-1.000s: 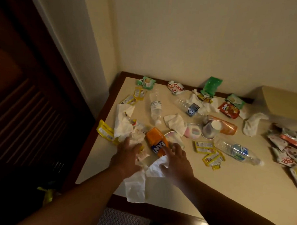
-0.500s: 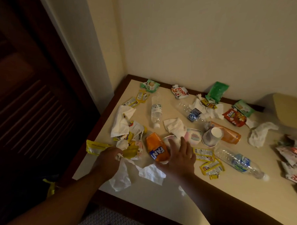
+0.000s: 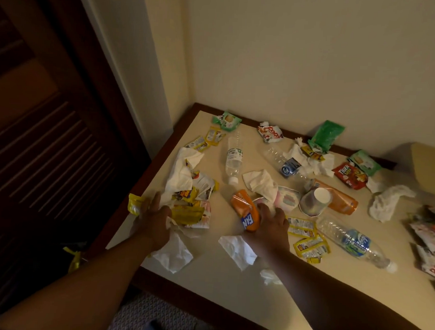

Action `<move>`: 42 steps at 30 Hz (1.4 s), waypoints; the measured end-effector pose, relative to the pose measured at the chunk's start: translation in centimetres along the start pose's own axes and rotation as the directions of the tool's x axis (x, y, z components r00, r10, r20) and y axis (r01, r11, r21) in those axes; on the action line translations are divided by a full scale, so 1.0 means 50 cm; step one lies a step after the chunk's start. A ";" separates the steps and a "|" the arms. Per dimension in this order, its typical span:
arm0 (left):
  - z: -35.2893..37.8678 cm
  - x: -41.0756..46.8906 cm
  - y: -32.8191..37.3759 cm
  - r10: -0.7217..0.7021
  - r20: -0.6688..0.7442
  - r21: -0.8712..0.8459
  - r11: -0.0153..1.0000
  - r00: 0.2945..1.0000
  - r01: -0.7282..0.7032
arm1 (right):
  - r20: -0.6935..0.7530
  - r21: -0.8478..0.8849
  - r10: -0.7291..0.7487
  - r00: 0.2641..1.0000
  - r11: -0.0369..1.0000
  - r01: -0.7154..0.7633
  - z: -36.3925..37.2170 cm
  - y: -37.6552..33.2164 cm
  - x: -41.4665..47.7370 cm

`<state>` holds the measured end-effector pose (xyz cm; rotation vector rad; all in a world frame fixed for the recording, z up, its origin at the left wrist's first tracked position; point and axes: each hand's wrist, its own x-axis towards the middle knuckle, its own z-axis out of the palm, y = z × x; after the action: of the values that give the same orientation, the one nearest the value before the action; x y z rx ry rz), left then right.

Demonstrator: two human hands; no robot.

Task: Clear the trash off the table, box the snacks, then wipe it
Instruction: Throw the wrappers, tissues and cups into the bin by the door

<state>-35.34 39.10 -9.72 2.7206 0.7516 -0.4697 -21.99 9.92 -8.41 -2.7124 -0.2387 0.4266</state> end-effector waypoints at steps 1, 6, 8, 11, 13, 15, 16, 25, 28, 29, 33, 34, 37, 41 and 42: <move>-0.004 0.008 0.001 0.000 0.044 -0.017 1.000 0.999 0.000 | -0.009 0.007 0.000 1.000 1.000 0.000 0.001 0.008 0.001; -0.007 0.011 0.011 0.015 0.013 0.062 0.998 1.000 -0.016 | -0.036 0.101 -0.033 0.999 0.994 0.037 -0.002 0.030 -0.006; -0.005 0.006 0.015 0.013 0.014 0.077 0.997 1.000 -0.014 | -0.051 0.137 -0.049 0.998 0.989 0.056 -0.004 0.030 -0.008; -0.007 -0.003 0.014 0.022 -0.004 0.053 0.998 1.000 -0.022 | -0.137 0.121 -0.030 0.990 0.992 0.046 -0.009 0.030 -0.011; -0.014 -0.010 0.008 0.018 -0.029 -0.004 1.000 0.999 -0.018 | -0.210 0.061 -0.039 0.977 0.997 0.053 -0.016 0.026 -0.017; -0.026 -0.020 0.002 0.008 -0.068 -0.089 0.996 0.998 -0.014 | -0.259 0.036 -0.051 0.965 0.997 0.062 -0.026 0.018 -0.020; -0.033 -0.025 -0.001 0.001 -0.093 -0.134 0.991 0.996 -0.014 | -0.259 0.065 -0.051 0.965 0.995 0.070 -0.029 0.014 -0.020; -0.138 -0.062 -0.088 -0.120 -0.190 -0.622 0.783 0.974 -0.025 | -0.146 0.574 -0.059 0.987 0.808 0.133 -0.080 -0.193 -0.043; -0.169 -0.080 -0.150 -0.182 -0.193 -0.715 0.699 0.964 -0.012 | -0.079 0.698 -0.101 0.992 0.705 0.127 -0.077 -0.291 -0.058; -0.174 -0.085 -0.172 -0.195 -0.190 -0.733 0.680 0.962 -0.007 | -0.042 0.732 -0.124 0.991 0.671 0.115 -0.074 -0.320 -0.067; -0.187 -0.126 -0.279 -0.245 -0.175 -0.785 0.620 0.954 0.015 | 0.148 0.827 -0.202 0.968 0.562 -0.010 -0.013 -0.438 -0.111; -0.186 -0.142 -0.314 -0.270 -0.164 -0.799 0.601 0.949 0.033 | 0.171 0.831 -0.228 0.959 0.557 -0.016 0.016 -0.473 -0.127; -0.166 -0.184 -0.413 -0.361 -0.123 -0.832 0.545 0.924 0.103 | 0.239 0.827 -0.261 0.935 0.560 -0.055 0.106 -0.565 -0.184; -0.111 -0.233 -0.541 -0.480 -0.081 -0.826 0.523 0.873 0.211 | 0.359 0.787 -0.311 0.880 0.608 -0.107 0.254 -0.658 -0.264; -0.093 -0.246 -0.577 -0.506 -0.064 -0.819 0.520 0.860 0.244 | 0.391 0.769 -0.315 0.865 0.628 -0.119 0.298 -0.682 -0.287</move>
<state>-59.66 59.07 -5.99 1.7601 1.2829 0.2077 -43.96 42.98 -4.27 -1.6714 -0.2634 0.9456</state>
